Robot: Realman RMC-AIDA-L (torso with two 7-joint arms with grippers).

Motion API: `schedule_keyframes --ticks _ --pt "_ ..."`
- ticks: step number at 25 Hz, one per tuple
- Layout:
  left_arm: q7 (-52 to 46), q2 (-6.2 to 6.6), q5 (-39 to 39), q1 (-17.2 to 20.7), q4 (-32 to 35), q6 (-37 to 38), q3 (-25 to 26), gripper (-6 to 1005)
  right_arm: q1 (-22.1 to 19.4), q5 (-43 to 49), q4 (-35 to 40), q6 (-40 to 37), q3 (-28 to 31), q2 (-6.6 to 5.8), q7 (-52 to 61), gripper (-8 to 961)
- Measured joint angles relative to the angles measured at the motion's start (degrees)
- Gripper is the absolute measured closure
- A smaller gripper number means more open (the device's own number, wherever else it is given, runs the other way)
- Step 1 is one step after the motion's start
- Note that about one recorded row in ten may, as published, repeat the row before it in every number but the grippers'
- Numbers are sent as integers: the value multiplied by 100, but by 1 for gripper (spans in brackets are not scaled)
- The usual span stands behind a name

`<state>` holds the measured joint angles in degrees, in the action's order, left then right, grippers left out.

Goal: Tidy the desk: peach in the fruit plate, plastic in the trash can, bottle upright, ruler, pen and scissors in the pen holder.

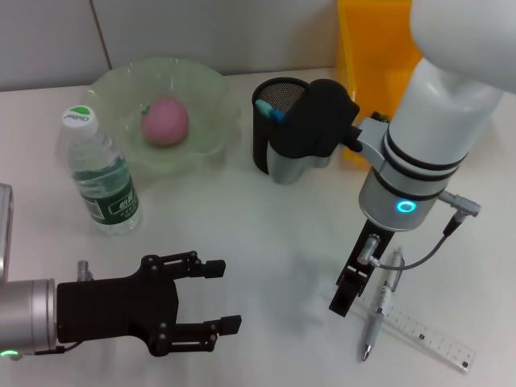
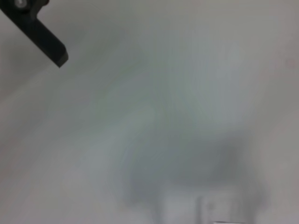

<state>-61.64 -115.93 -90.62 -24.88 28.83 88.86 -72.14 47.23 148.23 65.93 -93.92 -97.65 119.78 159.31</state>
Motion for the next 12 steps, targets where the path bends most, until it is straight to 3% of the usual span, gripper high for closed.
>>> schedule_keyframes --ticks 12 --pt "-7 -9 0 5 0 10 -3 223 -3 20 -9 184 -385 2 358 163"
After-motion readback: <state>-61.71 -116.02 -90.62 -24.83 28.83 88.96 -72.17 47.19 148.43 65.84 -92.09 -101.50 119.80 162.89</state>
